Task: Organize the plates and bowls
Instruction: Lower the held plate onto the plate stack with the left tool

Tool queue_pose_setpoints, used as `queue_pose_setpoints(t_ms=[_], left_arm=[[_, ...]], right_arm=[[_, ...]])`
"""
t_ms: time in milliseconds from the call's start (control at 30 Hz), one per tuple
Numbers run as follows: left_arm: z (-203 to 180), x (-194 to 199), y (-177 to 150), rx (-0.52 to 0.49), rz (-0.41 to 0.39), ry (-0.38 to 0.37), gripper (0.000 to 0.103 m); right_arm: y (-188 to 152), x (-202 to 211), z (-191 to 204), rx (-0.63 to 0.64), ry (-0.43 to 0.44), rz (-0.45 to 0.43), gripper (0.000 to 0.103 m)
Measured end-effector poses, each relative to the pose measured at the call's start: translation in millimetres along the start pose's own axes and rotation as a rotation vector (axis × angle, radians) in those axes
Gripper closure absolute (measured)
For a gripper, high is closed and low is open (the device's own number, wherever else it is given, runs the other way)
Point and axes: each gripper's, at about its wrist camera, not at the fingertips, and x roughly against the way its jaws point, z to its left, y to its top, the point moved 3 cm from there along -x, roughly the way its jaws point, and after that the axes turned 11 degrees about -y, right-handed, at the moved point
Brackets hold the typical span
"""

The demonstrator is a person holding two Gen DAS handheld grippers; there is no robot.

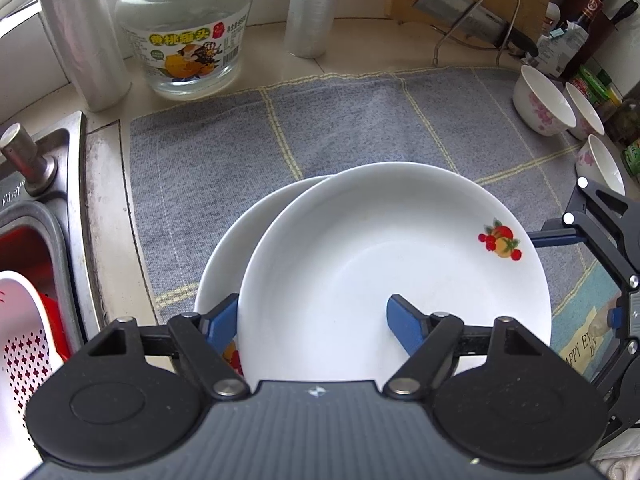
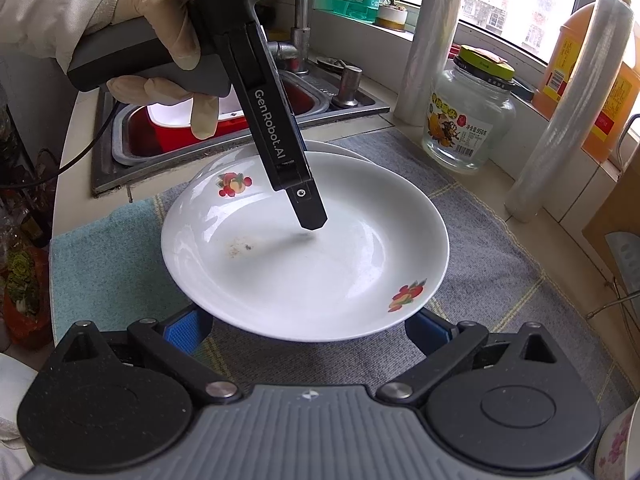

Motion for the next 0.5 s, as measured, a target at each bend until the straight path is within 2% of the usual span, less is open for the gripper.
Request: queue_pose_setpoints(t_ms=[267,500], left_arm=[[-11,-5,3,-0.058,0.039,0.076,0.027],[-9,-6,5,-0.062,0.038,0.09,0.026]], right_arm=[[0,1,0,0.0,0.01,-0.008,0.0],[-1,3,1,0.0,0.003,-0.012,0.0]])
